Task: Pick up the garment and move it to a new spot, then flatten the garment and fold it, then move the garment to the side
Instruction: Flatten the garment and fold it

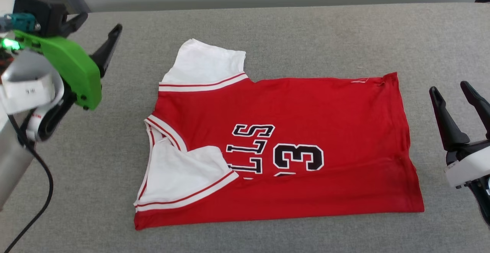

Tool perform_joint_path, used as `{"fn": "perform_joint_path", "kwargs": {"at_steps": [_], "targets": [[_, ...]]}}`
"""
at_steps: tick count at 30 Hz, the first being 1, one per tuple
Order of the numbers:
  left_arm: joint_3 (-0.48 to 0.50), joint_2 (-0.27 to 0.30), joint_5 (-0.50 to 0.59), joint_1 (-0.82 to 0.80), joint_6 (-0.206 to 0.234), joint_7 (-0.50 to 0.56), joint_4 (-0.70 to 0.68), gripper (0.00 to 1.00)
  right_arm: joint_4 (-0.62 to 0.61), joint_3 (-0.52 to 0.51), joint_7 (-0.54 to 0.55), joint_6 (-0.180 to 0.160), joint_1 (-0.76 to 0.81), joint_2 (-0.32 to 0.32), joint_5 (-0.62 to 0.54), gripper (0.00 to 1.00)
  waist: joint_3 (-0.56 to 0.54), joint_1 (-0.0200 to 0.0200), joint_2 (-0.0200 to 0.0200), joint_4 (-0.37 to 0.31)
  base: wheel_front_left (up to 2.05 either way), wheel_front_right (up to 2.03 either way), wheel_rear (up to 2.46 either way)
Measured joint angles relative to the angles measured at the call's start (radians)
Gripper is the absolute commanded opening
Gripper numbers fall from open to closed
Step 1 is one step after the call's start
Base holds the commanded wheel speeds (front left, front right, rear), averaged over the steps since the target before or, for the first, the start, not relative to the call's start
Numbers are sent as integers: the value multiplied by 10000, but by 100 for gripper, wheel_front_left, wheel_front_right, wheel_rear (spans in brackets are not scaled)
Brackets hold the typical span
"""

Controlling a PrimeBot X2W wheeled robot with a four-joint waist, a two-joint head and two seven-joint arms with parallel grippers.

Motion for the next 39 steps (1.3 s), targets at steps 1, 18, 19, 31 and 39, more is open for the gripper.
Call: {"fn": "perform_joint_path", "kwargs": {"at_steps": [1, 18, 19, 31, 39], "targets": [[15, -196, 46, -415, -86, 50, 234, 100, -186, -54, -107, 2, -15, 171, -119, 100, 138, 0, 0, -43, 0, 0, 0], [-1162, -2257, -1145, -5238, -1603, 5649, 4677, 100, -1411, 481, -477, 0, -1306, 537, -169, 100, 3105, 2, 0, -1123, 0, 0, 0], [-1239, -2270, -1139, -5297, -1607, 5695, 4807, 100, -1361, 508, -512, 0, -1355, 516, -142, 100, 3242, 1, 0, -1194, 0, 0, 0], [-1822, -2347, -880, -5450, -1651, 5789, 5783, 0, -892, 786, -727, 0, -1681, 215, 236, 100, 3941, 1, 0, -1706, 0, 0, 0], [-2374, -2359, -865, -5097, -1689, 4498, 5200, 0, -775, 667, -207, 0, -2457, -796, 295, 100, 3435, 1, 0, -1392, 0, 0, 0]]}}
